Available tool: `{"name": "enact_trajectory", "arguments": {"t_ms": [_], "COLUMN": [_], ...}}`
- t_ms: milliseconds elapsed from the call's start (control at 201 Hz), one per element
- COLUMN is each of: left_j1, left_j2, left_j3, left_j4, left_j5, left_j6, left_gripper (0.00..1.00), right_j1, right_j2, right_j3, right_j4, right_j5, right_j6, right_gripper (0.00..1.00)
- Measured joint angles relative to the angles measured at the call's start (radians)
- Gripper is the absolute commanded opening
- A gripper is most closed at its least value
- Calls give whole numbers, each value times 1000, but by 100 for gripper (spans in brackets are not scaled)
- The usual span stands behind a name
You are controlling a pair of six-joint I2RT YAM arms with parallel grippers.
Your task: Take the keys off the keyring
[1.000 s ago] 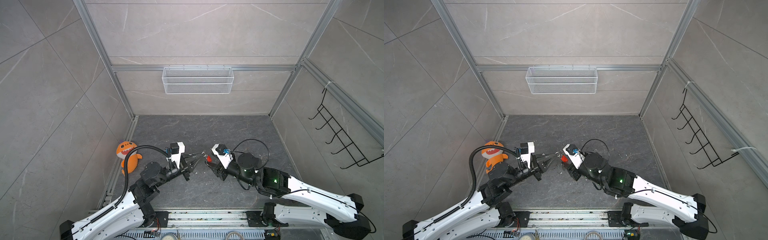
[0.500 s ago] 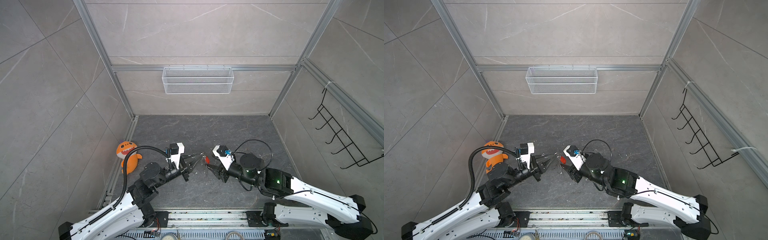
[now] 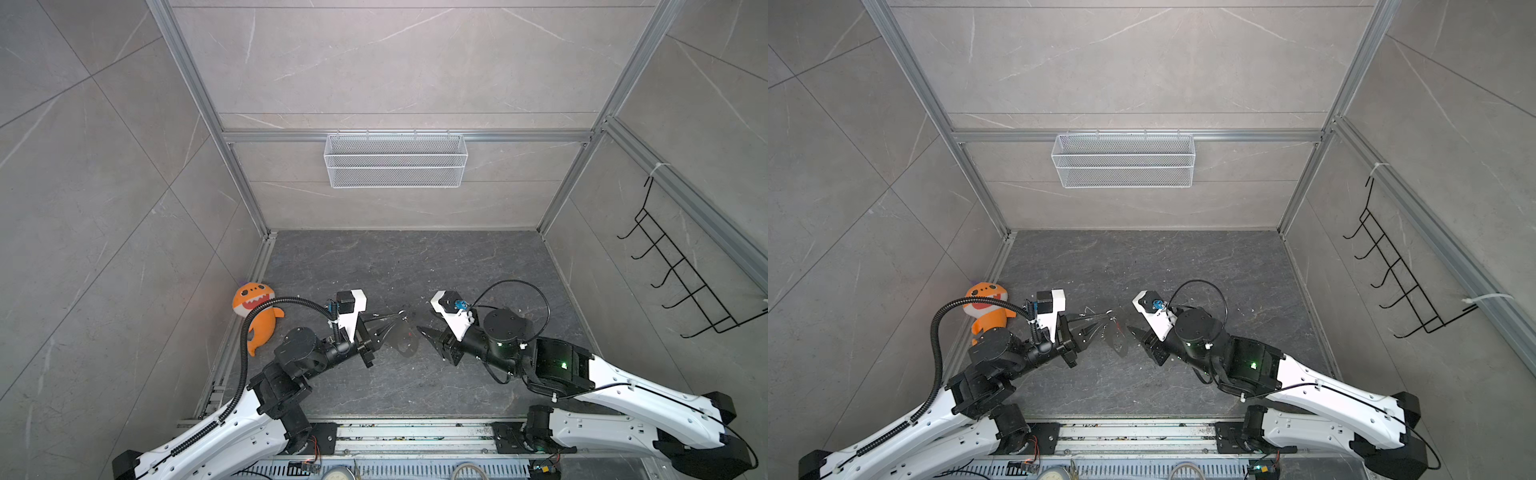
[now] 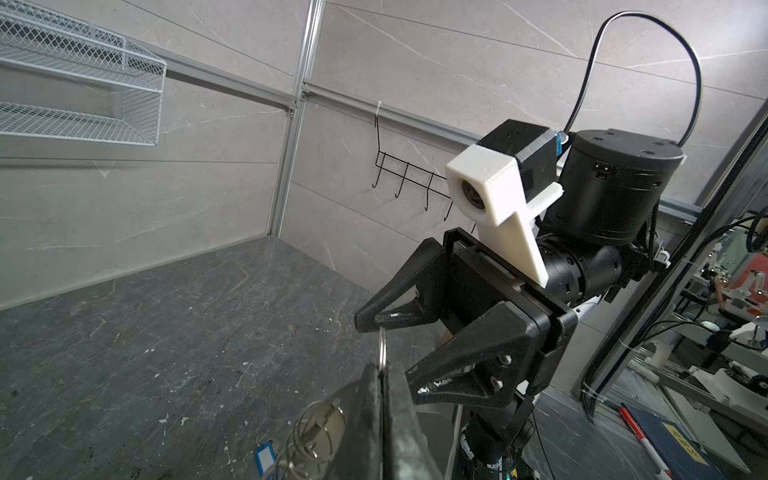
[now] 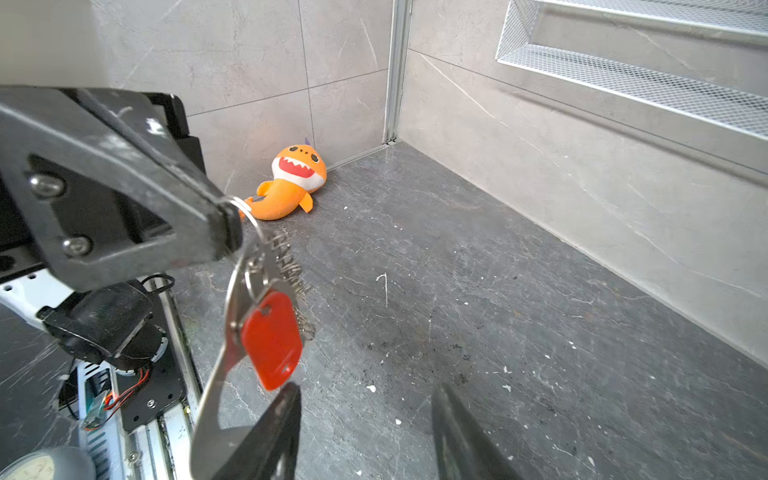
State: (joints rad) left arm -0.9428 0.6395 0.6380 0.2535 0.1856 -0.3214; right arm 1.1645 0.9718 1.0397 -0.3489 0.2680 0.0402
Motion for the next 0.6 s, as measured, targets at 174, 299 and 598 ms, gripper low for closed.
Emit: {"name": "enact_trajectory", "arguments": {"t_ms": [174,299,598], "left_j1": [0,0,0], "left_j2": [-3,-3,-4], "left_j3": [0,0,0], "left_j4": [1,1,1], "left_j5": [0,-1,0], "left_j6": [0,0,-1], "left_gripper": [0,0,0], "right_j1": [36,69,133], "right_j2": [50,85,118], "right_j3": [-2,-2,-6], "right_j4": [3,13,88], "right_j5": [34,63,193], "right_j6": [-1,-10,-60], "right_gripper": [55,56,54]}}
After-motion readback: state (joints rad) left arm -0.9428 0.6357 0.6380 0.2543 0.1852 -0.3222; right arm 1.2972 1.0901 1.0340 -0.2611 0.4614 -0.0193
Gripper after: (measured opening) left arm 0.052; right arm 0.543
